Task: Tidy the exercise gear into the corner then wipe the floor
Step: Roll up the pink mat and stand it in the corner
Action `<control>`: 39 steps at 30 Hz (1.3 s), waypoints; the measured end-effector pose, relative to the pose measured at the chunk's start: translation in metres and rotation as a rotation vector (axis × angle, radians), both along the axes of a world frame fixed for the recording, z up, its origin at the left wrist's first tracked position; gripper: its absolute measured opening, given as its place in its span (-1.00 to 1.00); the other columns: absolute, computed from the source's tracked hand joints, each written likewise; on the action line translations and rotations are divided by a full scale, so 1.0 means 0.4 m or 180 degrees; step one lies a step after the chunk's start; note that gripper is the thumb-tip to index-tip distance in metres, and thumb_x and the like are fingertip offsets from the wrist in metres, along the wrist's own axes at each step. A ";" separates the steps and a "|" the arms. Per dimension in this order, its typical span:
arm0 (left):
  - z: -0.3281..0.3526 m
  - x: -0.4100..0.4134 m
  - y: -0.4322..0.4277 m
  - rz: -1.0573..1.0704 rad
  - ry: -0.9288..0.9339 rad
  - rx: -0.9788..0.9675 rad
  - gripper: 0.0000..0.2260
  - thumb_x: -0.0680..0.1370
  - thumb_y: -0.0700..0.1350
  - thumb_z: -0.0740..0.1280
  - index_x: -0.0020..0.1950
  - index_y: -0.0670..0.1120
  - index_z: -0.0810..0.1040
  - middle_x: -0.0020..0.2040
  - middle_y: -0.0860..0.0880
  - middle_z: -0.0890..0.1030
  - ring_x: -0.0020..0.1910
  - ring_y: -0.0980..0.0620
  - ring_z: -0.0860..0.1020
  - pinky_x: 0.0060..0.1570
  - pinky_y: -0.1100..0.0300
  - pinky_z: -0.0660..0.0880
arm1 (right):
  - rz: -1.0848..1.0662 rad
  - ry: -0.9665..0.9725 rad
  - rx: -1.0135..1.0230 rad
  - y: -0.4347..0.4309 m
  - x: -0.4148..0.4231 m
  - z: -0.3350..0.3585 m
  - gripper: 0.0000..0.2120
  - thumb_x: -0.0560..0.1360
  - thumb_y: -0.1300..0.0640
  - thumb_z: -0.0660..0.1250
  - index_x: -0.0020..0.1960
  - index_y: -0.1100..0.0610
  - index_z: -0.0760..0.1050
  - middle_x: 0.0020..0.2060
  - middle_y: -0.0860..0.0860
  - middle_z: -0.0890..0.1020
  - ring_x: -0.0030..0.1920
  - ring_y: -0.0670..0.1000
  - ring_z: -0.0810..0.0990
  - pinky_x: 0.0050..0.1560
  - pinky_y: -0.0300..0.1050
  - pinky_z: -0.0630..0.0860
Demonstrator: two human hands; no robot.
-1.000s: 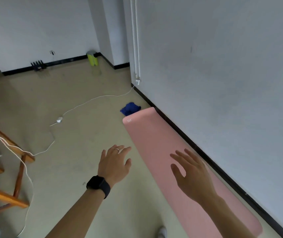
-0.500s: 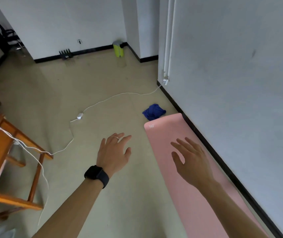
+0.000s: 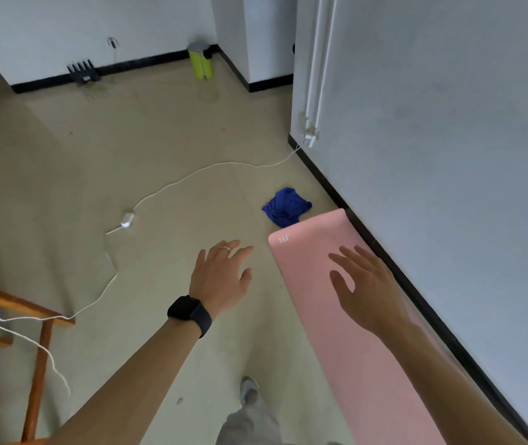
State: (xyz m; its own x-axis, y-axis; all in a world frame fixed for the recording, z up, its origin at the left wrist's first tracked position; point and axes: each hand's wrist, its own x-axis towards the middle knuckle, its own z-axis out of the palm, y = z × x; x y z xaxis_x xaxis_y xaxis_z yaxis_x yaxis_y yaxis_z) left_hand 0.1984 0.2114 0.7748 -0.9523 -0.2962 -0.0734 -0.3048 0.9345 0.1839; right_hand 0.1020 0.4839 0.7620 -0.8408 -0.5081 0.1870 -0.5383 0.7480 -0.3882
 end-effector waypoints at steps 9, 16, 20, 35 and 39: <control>-0.081 -0.382 -0.161 -0.0417 -0.0487 0.0247 -0.55 0.62 0.06 0.17 0.52 0.15 0.28 0.54 0.04 0.28 0.55 0.01 0.14 0.48 -0.11 0.12 | -0.0481 -0.0506 0.0431 -0.146 -0.241 -0.077 -0.63 0.61 -0.09 0.22 0.40 -0.10 0.48 0.41 -0.07 0.48 0.48 0.05 0.35 0.46 0.12 0.33; -0.219 -0.763 -0.238 -0.0680 -0.0848 0.0181 -0.55 0.62 0.04 0.18 0.52 0.12 0.29 0.53 0.00 0.31 0.53 0.00 0.18 0.45 -0.09 0.17 | -0.0725 -0.1001 0.0560 -0.245 -0.542 -0.223 -0.52 0.60 -0.19 0.01 0.44 -0.13 0.42 0.44 -0.11 0.44 0.51 0.03 0.31 0.49 0.08 0.28; -0.311 -0.968 -0.267 -0.0761 -0.1034 0.0172 -0.56 0.62 0.03 0.18 0.51 0.14 0.30 0.52 0.01 0.33 0.51 0.02 0.22 0.43 -0.04 0.21 | -0.0812 -0.1318 0.0529 -0.297 -0.706 -0.321 -0.52 0.60 -0.17 0.03 0.47 -0.13 0.39 0.45 -0.10 0.44 0.51 0.03 0.30 0.49 0.08 0.29; -1.060 -1.624 -0.382 -0.0663 -0.2066 0.0939 -0.57 0.61 0.02 0.19 0.50 0.07 0.33 0.41 -0.05 0.43 0.35 -0.07 0.40 0.30 0.01 0.39 | -0.1172 -0.2563 0.1062 -0.463 -1.264 -0.970 -0.49 0.68 -0.14 -0.04 0.61 -0.11 0.00 0.60 -0.07 0.10 0.59 0.00 0.07 0.57 0.00 0.10; -1.335 -1.707 -0.418 -0.0796 -0.2511 0.0928 -0.52 0.62 0.03 0.17 0.54 0.05 0.24 0.44 -0.08 0.39 0.38 -0.10 0.37 0.31 -0.02 0.39 | -0.1104 -0.2836 0.1379 -0.522 -1.377 -1.224 -0.48 0.68 -0.14 -0.03 0.61 -0.11 -0.01 0.60 -0.05 0.07 0.59 0.02 0.05 0.57 0.03 0.08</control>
